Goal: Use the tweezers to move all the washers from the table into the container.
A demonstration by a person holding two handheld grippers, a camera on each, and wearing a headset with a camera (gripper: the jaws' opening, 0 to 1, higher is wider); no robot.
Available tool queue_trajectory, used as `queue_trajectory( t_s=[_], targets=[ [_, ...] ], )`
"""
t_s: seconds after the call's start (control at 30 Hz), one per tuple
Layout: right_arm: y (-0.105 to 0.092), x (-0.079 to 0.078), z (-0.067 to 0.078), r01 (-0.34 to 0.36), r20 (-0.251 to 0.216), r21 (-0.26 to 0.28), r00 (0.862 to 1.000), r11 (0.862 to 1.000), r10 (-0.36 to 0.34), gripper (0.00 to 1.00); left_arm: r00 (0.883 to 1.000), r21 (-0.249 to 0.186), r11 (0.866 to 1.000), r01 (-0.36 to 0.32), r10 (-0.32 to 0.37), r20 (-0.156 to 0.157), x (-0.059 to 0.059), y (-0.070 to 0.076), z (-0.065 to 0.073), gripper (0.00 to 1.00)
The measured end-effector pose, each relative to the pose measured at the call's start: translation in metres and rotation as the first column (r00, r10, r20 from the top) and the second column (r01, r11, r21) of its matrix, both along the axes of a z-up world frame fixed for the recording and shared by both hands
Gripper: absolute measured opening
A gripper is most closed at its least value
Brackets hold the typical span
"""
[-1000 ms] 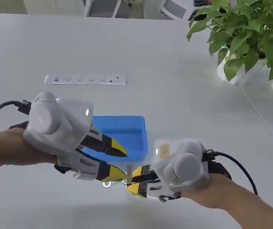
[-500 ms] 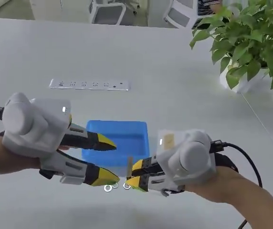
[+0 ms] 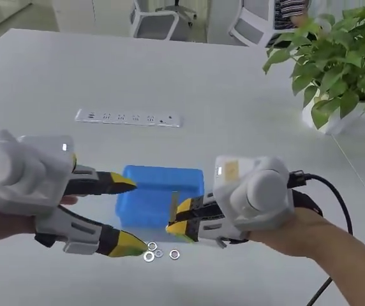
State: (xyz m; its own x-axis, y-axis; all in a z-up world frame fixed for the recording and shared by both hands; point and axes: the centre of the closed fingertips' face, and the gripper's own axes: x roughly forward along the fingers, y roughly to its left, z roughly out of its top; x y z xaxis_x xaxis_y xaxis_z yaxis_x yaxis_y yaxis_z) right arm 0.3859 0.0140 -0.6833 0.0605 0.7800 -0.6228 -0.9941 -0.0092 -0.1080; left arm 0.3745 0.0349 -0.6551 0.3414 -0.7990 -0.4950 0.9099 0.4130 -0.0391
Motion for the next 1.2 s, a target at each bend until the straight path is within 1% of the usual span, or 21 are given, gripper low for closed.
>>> queue_trajectory(
  t_s=[0.1,0.27,0.3,0.4,0.47,0.5,0.57,0.67,0.77,0.8,0.97,1.03,1.1,1.2],
  targets=[
    [0.002,0.005,0.004,-0.002,0.004,0.007,1.0,1.0,0.002,0.09,1.0,-0.003,1.0,-0.015,0.015,-0.004,0.001,0.003,0.001,0.73],
    [0.005,0.017,0.011,-0.002,0.016,0.018,1.0,1.0,0.002,0.09,0.999,-0.009,0.999,-0.038,0.038,-0.001,0.002,0.008,0.003,0.77],
    [0.006,0.022,0.012,-0.002,0.018,0.025,1.0,1.0,0.001,0.09,0.999,-0.013,0.999,-0.044,0.044,-0.002,0.002,0.009,0.004,0.77],
    [0.009,0.03,0.014,-0.002,0.026,0.036,1.0,0.999,0.001,0.09,0.998,-0.013,0.998,-0.057,0.057,0.0,0.004,0.011,0.005,0.81],
    [0.01,0.035,0.014,-0.009,0.04,0.037,0.999,0.999,0.008,0.09,0.998,-0.01,0.998,-0.064,0.064,0.002,0.004,0.013,0.005,0.83],
    [0.011,0.037,0.013,-0.01,0.039,0.037,0.999,0.999,0.009,0.09,0.998,-0.012,0.998,-0.067,0.067,0.001,0.005,0.014,0.005,0.83],
    [0.012,0.041,0.011,-0.02,0.05,0.033,0.999,0.999,0.018,0.09,0.997,-0.014,0.997,-0.071,0.071,0.002,0.005,0.015,0.006,0.84],
    [0.014,0.047,0.008,-0.028,0.047,0.034,0.999,0.999,0.027,0.09,0.997,-0.017,0.997,-0.077,0.077,0.006,0.007,0.016,0.007,0.86],
    [0.016,0.05,0.005,-0.041,0.033,0.042,0.999,0.998,0.039,0.09,0.996,-0.025,0.996,-0.083,0.083,0.009,0.008,0.016,0.009,0.88],
    [0.017,0.051,0.004,-0.044,0.035,0.042,0.998,0.998,0.042,0.09,0.996,-0.027,0.996,-0.085,0.085,0.011,0.009,0.016,0.009,0.89],
    [0.019,0.058,-0.006,-0.057,0.031,0.038,0.998,0.998,0.055,0.09,0.996,-0.022,0.996,-0.089,0.089,0.014,0.012,0.016,0.008,0.91],
    [0.02,0.061,-0.012,-0.067,0.03,0.033,0.997,0.997,0.067,0.09,0.996,-0.026,0.995,-0.092,0.092,0.014,0.014,0.016,0.009,0.93],
    [0.02,0.064,-0.016,-0.073,0.035,0.028,0.997,0.997,0.072,0.09,0.995,-0.026,0.995,-0.099,0.1,0.022,0.018,0.017,0.01,0.95],
    [0.02,0.068,-0.021,-0.076,0.033,0.028,0.997,0.997,0.075,0.09,0.995,-0.032,0.995,-0.099,0.1,0.023,0.021,0.017,0.011,0.95]
  ],
)
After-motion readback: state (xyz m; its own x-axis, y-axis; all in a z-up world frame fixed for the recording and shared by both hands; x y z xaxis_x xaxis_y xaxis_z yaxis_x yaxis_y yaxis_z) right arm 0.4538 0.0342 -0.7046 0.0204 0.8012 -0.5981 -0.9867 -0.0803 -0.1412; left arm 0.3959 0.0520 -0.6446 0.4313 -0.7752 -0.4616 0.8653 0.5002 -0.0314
